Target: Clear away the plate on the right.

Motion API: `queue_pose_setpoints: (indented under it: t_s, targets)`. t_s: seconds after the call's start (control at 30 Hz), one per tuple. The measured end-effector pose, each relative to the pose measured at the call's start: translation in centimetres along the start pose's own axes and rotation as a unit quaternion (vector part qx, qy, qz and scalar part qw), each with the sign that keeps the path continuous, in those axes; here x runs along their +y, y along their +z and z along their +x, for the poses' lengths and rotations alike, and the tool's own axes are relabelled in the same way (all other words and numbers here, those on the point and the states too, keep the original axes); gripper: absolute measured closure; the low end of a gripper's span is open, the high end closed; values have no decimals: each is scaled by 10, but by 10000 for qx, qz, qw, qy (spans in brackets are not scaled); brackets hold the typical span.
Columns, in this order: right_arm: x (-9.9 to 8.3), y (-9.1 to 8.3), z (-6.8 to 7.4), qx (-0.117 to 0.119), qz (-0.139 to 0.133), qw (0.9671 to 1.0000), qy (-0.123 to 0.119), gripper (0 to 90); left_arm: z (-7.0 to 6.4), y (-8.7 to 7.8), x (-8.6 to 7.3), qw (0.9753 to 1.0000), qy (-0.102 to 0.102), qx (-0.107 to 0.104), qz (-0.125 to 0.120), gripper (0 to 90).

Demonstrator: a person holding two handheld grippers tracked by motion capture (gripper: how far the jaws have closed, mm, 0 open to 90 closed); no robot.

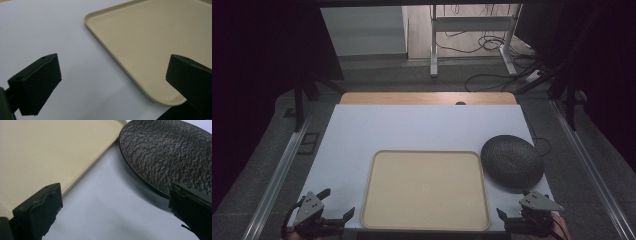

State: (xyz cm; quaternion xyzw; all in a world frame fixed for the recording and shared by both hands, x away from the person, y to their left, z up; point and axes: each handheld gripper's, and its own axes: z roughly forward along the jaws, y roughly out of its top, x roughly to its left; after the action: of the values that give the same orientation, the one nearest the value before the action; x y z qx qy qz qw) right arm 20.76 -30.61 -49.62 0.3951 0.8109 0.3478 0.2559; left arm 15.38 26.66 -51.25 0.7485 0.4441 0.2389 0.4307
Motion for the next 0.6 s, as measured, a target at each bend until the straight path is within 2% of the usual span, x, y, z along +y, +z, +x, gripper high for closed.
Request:
queue_pose_setpoints:
  t_s: [0.37,0.6]
  targets:
    - [1,8,-3,109,-10,9999,-35,0,0,1,0,10000,18,-15,13,0]
    - [2,11,-5,63,83,9999,-80,0,-1,1,0,10000,30,-25,33,0]
